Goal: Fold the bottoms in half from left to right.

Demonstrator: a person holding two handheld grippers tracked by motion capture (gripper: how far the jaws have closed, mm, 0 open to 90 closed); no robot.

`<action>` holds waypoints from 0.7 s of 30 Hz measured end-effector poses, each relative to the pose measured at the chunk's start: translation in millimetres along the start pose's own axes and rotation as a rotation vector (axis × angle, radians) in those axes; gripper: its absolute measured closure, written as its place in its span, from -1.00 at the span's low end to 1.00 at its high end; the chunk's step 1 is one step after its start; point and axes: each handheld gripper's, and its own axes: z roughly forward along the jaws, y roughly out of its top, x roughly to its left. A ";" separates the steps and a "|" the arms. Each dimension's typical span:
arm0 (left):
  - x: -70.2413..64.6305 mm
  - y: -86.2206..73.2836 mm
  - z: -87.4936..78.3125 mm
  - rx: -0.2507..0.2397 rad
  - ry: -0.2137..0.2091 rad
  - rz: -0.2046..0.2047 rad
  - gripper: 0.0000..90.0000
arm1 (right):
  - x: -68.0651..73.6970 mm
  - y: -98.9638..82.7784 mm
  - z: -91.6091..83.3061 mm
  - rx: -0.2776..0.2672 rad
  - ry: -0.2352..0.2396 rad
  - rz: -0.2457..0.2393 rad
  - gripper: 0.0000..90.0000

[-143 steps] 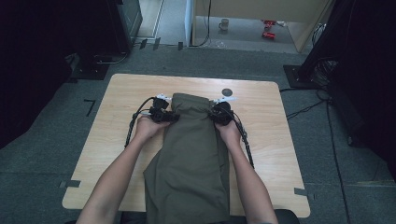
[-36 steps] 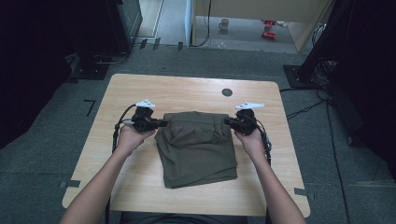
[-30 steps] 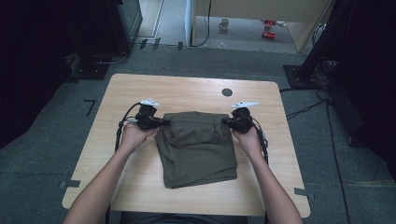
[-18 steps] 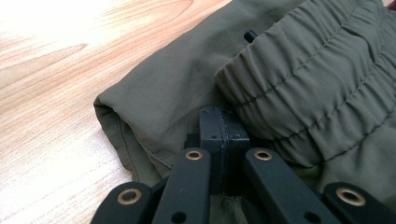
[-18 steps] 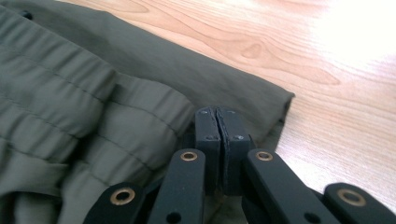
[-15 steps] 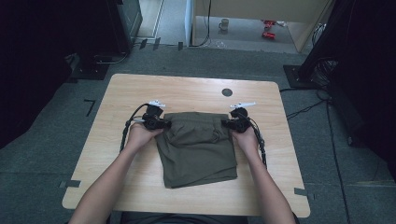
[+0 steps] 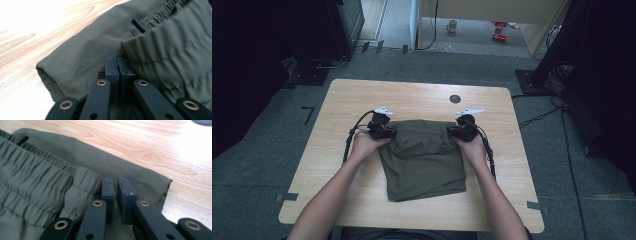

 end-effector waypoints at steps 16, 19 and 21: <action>-35.6 -12.6 -26.8 -0.058 -0.035 0.106 0.77 | 13.1 -16.2 -42.9 -0.052 0.074 -0.057 0.77; -41.5 -17.7 -29.9 -0.062 -0.047 0.118 0.74 | 16.4 -21.5 -48.3 -0.044 0.084 -0.068 0.76; -45.9 -22.1 -31.4 -0.061 -0.048 0.130 0.70 | 18.8 -25.7 -51.9 -0.041 0.084 -0.088 0.74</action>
